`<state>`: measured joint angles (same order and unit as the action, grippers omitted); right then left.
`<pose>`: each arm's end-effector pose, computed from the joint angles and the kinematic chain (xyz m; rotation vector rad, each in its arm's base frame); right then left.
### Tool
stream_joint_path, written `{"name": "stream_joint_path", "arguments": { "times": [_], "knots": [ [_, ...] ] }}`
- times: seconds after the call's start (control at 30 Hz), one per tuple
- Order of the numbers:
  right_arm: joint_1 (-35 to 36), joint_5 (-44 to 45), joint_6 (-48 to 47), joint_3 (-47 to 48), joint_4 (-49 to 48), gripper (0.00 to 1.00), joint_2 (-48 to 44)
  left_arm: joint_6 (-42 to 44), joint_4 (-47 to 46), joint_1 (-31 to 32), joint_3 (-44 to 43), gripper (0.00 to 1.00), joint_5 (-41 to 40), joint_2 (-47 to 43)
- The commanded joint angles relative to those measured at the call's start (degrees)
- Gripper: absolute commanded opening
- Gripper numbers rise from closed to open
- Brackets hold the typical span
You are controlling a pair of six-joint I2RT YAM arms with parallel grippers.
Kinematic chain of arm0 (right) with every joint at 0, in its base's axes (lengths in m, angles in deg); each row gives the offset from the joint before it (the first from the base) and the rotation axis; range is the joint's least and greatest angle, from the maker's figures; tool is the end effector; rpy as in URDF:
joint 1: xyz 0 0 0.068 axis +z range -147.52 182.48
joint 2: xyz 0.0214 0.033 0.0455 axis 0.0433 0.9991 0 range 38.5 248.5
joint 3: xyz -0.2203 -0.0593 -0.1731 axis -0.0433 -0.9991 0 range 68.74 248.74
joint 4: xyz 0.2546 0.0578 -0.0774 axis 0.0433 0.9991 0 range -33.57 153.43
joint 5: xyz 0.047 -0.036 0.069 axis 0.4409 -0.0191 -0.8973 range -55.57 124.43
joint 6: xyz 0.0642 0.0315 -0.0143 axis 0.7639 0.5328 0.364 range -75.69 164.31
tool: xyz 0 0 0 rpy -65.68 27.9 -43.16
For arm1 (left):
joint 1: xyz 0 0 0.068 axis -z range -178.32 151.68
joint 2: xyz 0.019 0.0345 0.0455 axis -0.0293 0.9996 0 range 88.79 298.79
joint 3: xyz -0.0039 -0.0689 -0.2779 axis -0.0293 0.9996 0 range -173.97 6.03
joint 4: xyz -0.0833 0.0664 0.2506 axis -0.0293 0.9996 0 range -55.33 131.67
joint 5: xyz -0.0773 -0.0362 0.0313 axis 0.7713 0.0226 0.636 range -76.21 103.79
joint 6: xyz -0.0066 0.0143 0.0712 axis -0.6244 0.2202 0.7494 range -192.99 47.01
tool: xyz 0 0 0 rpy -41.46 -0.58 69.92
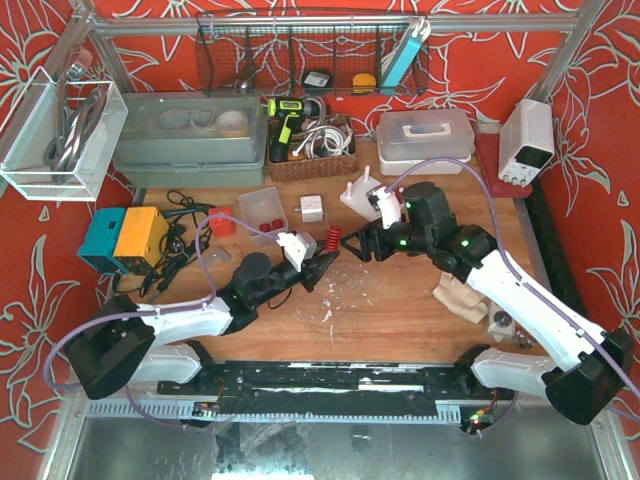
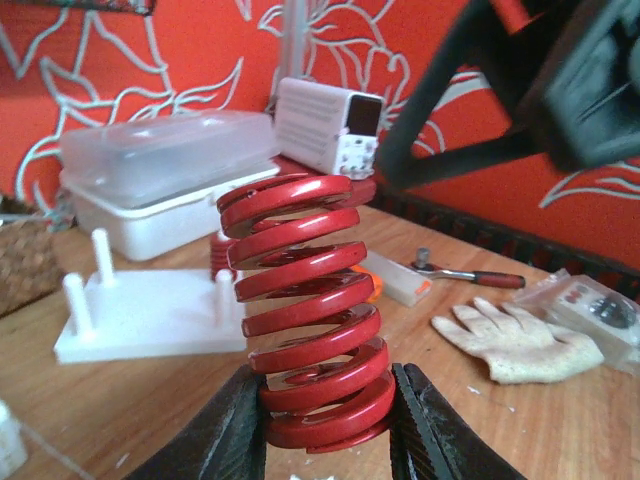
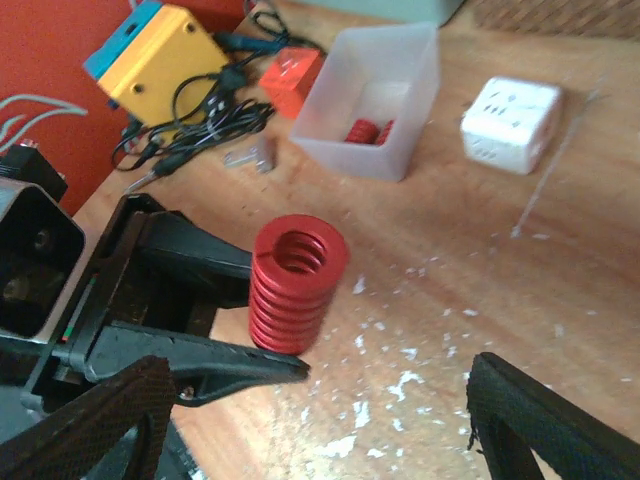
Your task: Install the large spring
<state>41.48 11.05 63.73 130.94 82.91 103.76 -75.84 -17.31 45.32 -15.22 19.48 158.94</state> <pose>0.1992 0.1922 0.3482 -0.6344 2.1200 1.0217 0.1939 -0.1931 0.2283 0.6199 1.4327 -0.7204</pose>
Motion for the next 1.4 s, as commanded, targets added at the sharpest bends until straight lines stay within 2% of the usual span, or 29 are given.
{"name": "stream_joint_path", "arguments": {
  "times": [0.0,0.23,0.57,0.67,0.87,0.93,0.97,1.0,1.07,1.13,1.27,1.37],
  "knots": [
    [1.5,-7.2,1.6,2.5,0.8,0.82,1.8,5.5,-9.1,1.3,0.5,0.00,4.4,1.0],
    [1.5,-9.6,2.8,4.8,0.8,0.80,6.6,8.3,-11.6,2.5,1.5,0.00,7.5,1.4],
    [1.6,-14.2,2.7,3.9,1.1,0.64,7.6,9.9,-11.6,3.0,1.3,0.00,7.4,1.8],
    [1.6,-14.5,2.6,3.2,0.8,0.51,7.5,9.8,-11.7,3.0,1.2,0.00,7.2,1.9],
    [1.6,-14.4,2.4,2.6,0.5,0.19,7.0,9.6,-11.3,3.0,1.2,0.00,4.8,2.1],
    [1.6,-13.4,2.5,2.4,0.0,0.03,6.4,9.1,-10.5,3.0,1.1,0.19,2.4,1.9],
    [1.6,-12.5,2.6,2.2,-0.6,0.00,5.9,8.8,-9.8,3.0,1.1,0.37,1.0,1.9],
    [1.6,-10.7,2.8,1.9,-1.2,0.00,5.3,8.0,-9.0,3.0,1.0,0.50,-1.0,1.8],
    [1.6,-6.0,3.3,0.6,-4.3,0.00,3.7,6.4,-7.8,3.0,1.1,0.69,-4.7,1.5],
    [1.6,0.8,3.5,-1.0,-6.6,0.00,1.6,3.9,-6.0,3.0,1.0,0.98,-8.5,1.1],
    [1.5,18.7,1.2,-5.4,-11.9,0.00,-1.6,0.5,-0.5,3.0,0.6,1.00,-16.6,0.6],
    [1.3,29.0,-2.0,-8.4,-17.7,0.00,-1.2,-3.6,3.8,3.0,0.2,1.00,-25.4,0.1]
  ]
}}
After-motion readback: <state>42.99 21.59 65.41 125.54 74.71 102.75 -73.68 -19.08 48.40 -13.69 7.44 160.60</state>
